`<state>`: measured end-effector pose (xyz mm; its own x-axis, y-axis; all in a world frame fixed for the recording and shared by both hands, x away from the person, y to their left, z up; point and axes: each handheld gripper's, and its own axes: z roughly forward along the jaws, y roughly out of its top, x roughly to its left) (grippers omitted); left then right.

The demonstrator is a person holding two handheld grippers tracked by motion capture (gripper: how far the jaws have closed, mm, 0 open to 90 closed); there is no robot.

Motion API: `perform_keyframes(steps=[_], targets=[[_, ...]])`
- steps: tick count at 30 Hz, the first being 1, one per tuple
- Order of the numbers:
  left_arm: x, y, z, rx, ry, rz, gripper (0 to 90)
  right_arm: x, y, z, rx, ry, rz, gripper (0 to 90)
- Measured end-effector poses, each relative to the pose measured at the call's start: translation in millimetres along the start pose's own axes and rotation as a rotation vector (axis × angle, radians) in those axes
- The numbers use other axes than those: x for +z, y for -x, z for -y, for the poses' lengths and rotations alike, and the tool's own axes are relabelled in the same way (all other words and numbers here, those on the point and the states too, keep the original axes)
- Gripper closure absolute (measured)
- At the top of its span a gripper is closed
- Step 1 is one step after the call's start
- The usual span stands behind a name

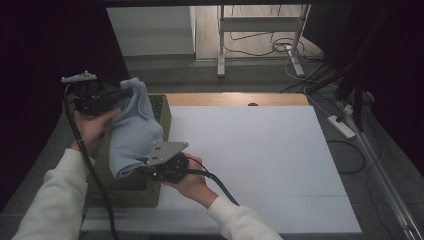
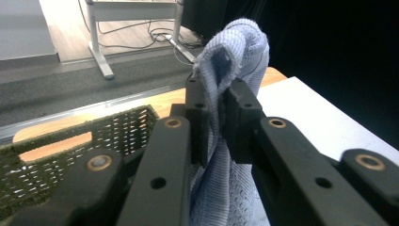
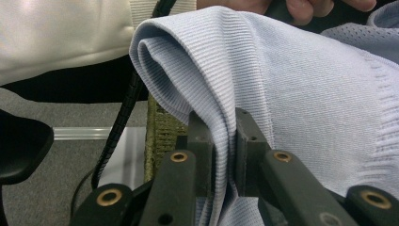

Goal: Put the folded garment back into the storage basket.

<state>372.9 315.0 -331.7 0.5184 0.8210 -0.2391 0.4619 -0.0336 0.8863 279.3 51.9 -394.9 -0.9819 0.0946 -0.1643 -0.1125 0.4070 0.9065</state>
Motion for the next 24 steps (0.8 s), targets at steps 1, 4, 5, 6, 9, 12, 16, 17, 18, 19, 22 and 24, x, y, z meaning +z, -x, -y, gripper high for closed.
perform_keyframes(steps=[1,4,5,6,9,12,16,17,18,19,22,24], targets=[[-0.9,-1.0,0.1,-0.002,0.001,-0.001,80.3,1.1,0.1,-0.6,-0.001,0.001,-0.001,79.3],[-3.1,-4.0,0.5,-0.005,0.002,-0.006,80.2,4.3,0.3,-1.8,0.000,0.002,-0.006,79.3],[-3.7,-4.9,0.7,-0.007,0.002,-0.007,80.3,5.0,0.2,-2.0,0.000,0.002,-0.007,79.3],[-4.2,-5.8,1.0,-0.008,0.002,-0.008,80.3,6.1,0.2,-2.1,0.001,0.003,-0.007,79.3],[-5.6,-8.5,2.3,-0.013,0.001,-0.012,80.2,9.2,0.4,-2.2,0.002,0.002,-0.011,79.3],[-6.9,-10.2,3.1,-0.015,0.001,-0.015,80.3,11.5,0.3,-2.4,0.003,0.000,-0.016,79.2],[-10.8,-14.5,4.4,-0.019,0.000,-0.023,80.3,17.2,-0.1,-4.5,0.001,0.001,-0.023,79.3],[-11.7,-15.4,4.6,-0.020,0.001,-0.025,80.3,18.4,0.0,-5.2,0.000,0.002,-0.027,79.2],[-12.8,-16.4,4.7,-0.020,0.001,-0.027,80.2,19.4,-0.2,-5.8,0.000,0.002,-0.026,79.3],[-13.9,-17.2,4.9,-0.022,0.002,-0.029,80.3,20.4,-0.4,-6.4,-0.001,0.001,-0.027,79.3],[-17.1,-19.6,5.0,-0.024,0.003,-0.035,80.3,22.8,-0.6,-8.4,-0.004,0.001,-0.031,79.3],[-19.0,-20.9,5.0,-0.025,0.004,-0.039,80.3,24.6,-0.4,-10.0,-0.006,0.000,-0.035,79.2]])
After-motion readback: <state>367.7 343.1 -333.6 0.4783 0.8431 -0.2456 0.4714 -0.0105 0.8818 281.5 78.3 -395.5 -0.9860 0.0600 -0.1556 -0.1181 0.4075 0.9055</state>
